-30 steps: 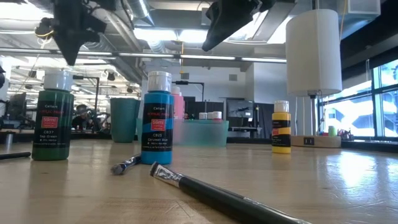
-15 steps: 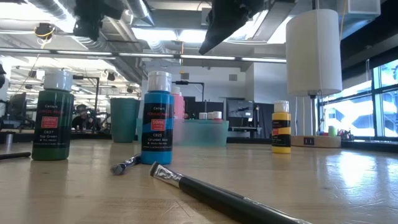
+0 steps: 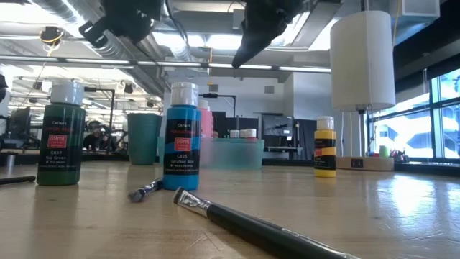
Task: Pick & Place Paint Supplies
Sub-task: Put the silver paintbrush into the green cup
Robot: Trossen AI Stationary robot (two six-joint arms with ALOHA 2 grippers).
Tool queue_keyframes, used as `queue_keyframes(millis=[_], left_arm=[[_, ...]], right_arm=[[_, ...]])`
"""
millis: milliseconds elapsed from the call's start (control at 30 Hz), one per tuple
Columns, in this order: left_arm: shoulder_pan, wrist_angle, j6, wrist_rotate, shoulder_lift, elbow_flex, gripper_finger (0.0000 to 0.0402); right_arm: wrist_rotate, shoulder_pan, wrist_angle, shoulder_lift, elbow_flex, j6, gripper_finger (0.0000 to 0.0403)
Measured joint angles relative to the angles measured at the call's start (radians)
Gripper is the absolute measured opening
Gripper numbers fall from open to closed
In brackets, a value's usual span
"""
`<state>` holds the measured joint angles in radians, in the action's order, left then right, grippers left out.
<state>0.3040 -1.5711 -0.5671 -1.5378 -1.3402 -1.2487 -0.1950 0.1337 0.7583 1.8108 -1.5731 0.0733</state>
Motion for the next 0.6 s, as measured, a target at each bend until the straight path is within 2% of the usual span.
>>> queue_keyframes(millis=[167,400,600], left_arm=[[0.014,0.0,-0.043,-0.021,0.002,0.06,0.0002],[0.013,0.0,-0.185,0.034,0.001,0.118,0.0002],[0.013,0.0,-0.235,0.064,-0.001,0.132,0.0002]], right_arm=[[0.013,0.0,-0.042,0.005,0.062,-0.004,0.0135],[0.015,0.0,-0.08,0.005,0.075,-0.007,0.0135],[0.015,0.011,-0.09,0.005,0.075,-0.007,0.0135]])
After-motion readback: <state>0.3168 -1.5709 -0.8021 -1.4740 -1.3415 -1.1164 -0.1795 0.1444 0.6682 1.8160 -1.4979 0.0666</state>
